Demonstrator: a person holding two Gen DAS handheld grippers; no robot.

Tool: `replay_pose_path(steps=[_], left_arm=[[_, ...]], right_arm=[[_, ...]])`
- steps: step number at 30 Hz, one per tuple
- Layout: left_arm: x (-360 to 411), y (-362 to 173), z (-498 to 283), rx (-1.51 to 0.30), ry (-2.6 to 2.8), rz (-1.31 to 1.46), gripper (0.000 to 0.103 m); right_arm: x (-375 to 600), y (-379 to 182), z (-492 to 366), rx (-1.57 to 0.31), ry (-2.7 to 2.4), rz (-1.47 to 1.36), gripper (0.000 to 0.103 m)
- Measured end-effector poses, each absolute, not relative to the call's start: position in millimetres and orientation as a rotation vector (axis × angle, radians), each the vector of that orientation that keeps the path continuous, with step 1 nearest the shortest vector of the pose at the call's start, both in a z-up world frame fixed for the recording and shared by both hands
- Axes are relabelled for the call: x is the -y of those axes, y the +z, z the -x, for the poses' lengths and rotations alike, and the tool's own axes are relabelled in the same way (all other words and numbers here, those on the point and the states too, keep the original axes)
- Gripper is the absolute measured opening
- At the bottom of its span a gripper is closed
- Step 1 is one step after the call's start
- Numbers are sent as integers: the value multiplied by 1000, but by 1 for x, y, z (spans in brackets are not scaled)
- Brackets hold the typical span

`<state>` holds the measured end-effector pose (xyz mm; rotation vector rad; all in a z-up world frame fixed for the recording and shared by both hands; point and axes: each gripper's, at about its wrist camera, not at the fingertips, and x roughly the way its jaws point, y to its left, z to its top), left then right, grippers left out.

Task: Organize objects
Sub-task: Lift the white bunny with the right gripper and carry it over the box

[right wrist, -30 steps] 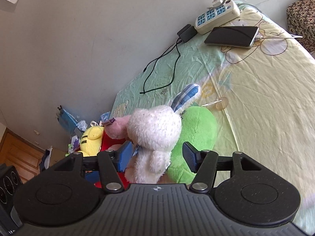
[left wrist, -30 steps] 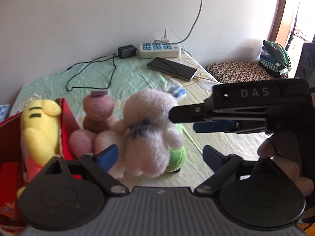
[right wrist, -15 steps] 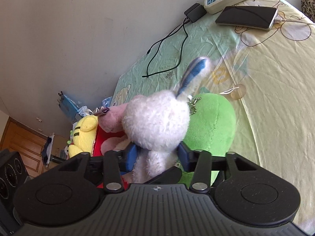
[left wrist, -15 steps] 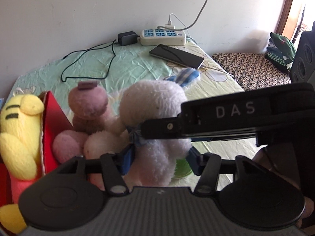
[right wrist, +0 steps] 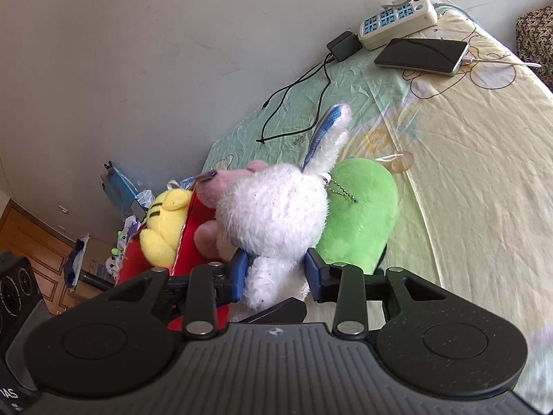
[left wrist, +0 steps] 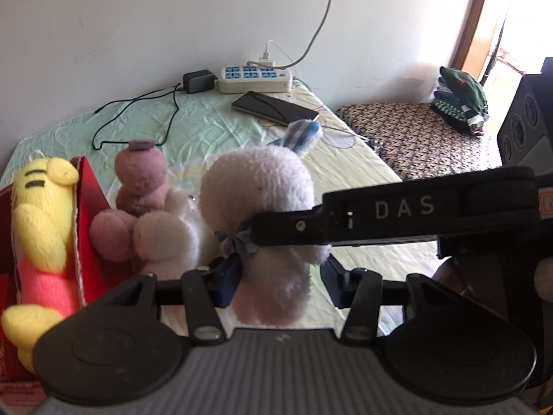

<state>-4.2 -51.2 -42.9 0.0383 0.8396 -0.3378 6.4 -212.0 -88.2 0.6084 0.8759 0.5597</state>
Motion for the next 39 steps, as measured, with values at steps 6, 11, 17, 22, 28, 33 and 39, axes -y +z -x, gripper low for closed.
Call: replay_pose_path(steps=[6,11,17,22,28,33,39], left_arm=[[38,-28,38,-809,-381,-10,52],[18,-10,62,-763,-396,12,52],[-14,15,81,-687,-379,29,52],[-49,29,88,-640,-344,59,52],[-89,39,91,-597,-293,76,52],[-123,33,82,-609,-267,96,52],[-160,12,63,-667,-272,113,52]], right_arm=[[202,-70,21,-847,571,-564,38],[185,-50,38,-806,596,-537,38],[155,-25,41,-747,648,-519,37],[125,-11,39,-712,693,-500,37],[83,-3,34,-692,737,-470,37],[48,-9,27,-698,734,-441,36],[11,-26,13,-750,689,-405,35]])
